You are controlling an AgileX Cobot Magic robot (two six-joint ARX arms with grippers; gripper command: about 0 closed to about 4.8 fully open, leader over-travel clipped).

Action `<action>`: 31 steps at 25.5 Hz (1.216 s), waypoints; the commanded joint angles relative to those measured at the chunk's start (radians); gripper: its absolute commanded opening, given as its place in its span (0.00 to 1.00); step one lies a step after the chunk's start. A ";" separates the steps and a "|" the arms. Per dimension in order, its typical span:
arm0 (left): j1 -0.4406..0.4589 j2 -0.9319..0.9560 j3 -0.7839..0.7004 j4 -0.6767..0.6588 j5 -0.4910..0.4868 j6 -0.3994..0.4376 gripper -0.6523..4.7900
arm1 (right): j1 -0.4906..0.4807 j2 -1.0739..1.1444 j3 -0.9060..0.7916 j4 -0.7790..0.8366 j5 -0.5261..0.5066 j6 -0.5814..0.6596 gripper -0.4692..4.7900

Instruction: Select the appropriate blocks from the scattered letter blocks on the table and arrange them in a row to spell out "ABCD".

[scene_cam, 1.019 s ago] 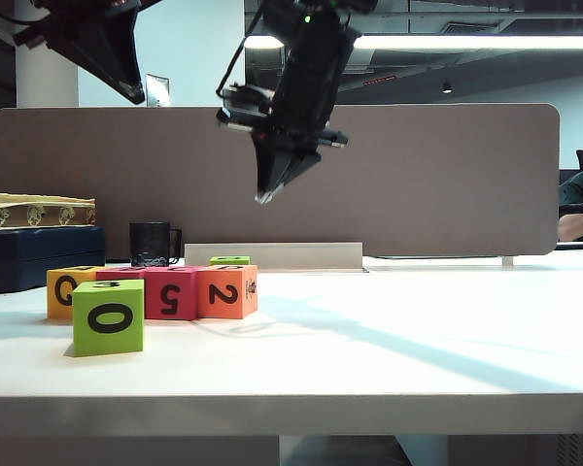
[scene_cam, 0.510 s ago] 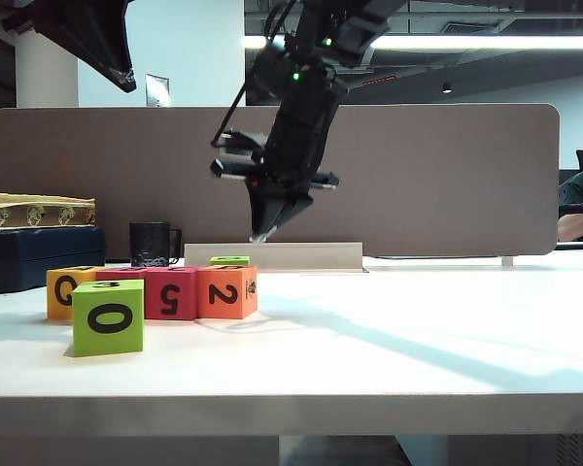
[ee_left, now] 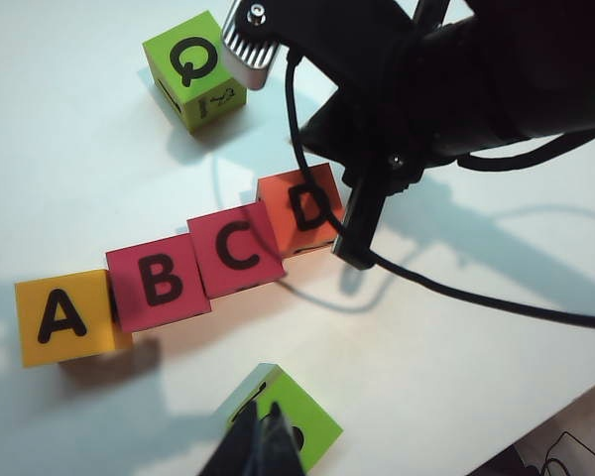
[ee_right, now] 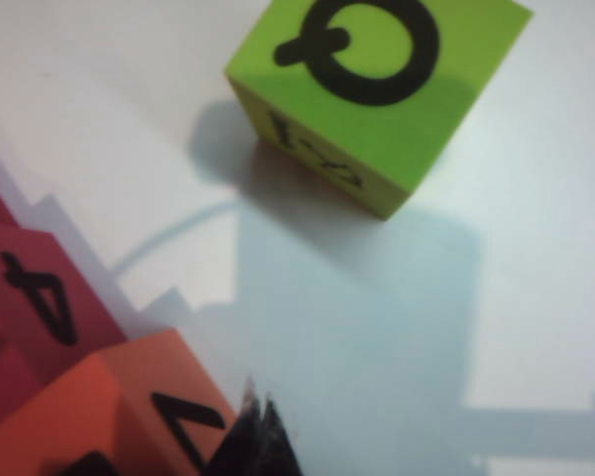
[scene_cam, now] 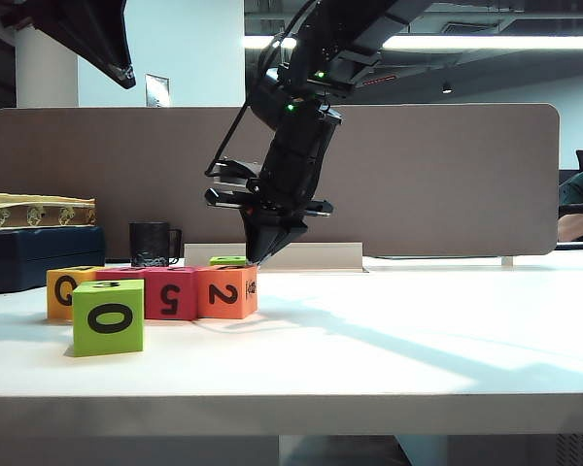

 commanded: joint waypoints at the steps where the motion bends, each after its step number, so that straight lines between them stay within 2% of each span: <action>1: -0.002 -0.005 0.003 0.005 -0.001 0.004 0.11 | 0.006 -0.007 0.004 -0.026 -0.034 0.002 0.09; 23: -0.002 -0.005 0.003 0.017 -0.001 0.004 0.11 | 0.033 -0.008 0.005 -0.092 -0.028 0.001 0.09; 25: -0.002 -0.005 0.003 0.017 -0.001 0.004 0.11 | 0.033 -0.008 0.005 -0.093 0.018 0.001 0.09; 26: -0.002 -0.005 0.003 0.017 -0.002 0.004 0.11 | 0.032 -0.010 0.005 -0.104 0.087 0.002 0.09; 28: -0.002 -0.005 0.003 0.017 -0.002 0.004 0.11 | 0.032 -0.015 0.005 -0.130 0.145 0.002 0.09; 31: -0.002 -0.005 0.003 0.019 -0.002 0.005 0.11 | 0.032 -0.018 0.006 -0.166 0.192 0.001 0.09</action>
